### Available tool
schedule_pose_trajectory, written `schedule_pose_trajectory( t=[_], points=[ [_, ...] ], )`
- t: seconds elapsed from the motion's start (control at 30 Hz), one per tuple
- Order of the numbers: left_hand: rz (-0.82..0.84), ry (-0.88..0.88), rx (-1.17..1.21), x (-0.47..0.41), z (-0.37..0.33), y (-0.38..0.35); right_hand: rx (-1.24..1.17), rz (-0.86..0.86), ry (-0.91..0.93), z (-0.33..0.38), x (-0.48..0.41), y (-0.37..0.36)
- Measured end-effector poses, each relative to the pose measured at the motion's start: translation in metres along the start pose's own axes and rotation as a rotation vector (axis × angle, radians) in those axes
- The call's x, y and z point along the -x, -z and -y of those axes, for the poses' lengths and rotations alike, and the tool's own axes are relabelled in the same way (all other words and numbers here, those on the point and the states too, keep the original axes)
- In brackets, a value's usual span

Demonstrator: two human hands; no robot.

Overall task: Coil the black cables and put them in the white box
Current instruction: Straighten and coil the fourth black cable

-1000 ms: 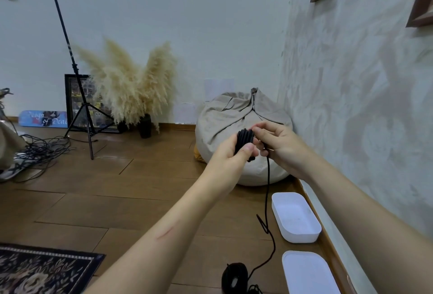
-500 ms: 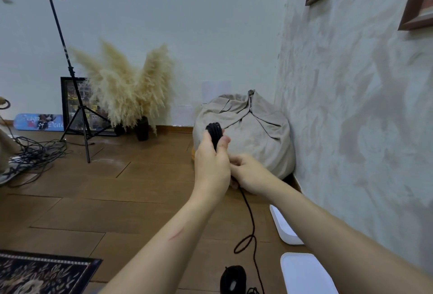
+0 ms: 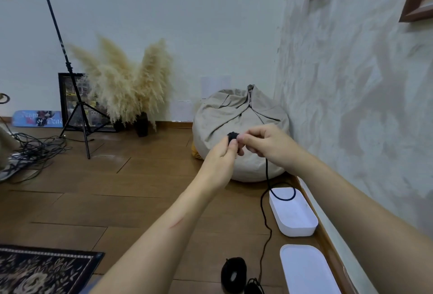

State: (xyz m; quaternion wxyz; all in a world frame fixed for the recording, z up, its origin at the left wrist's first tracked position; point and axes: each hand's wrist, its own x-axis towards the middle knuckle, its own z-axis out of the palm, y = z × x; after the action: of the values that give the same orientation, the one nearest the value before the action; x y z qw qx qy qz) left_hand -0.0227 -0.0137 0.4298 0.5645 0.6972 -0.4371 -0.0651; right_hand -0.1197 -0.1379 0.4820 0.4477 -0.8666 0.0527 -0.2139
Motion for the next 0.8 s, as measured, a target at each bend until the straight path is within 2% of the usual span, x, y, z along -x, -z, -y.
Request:
schedule_pose_trajectory(
  t=[0.1, 0.23, 0.37, 0.8],
  points=[
    [0.052, -0.062, -0.010, 0.003, -0.005, -0.003, -0.065, -0.055, 0.031, 0.005, 0.002, 0.004],
    [-0.023, -0.052, 0.015, 0.007, -0.009, -0.005, -0.085, -0.109, 0.015, 0.003, -0.002, 0.005],
    [-0.073, -0.028, 0.056, 0.007, -0.009, -0.006, -0.134, -0.001, -0.023, -0.005, -0.001, 0.010],
    [-0.106, -0.039, -0.053, 0.010, -0.009, -0.005, 0.031, -0.063, 0.034, 0.001, -0.002, 0.013]
  ],
)
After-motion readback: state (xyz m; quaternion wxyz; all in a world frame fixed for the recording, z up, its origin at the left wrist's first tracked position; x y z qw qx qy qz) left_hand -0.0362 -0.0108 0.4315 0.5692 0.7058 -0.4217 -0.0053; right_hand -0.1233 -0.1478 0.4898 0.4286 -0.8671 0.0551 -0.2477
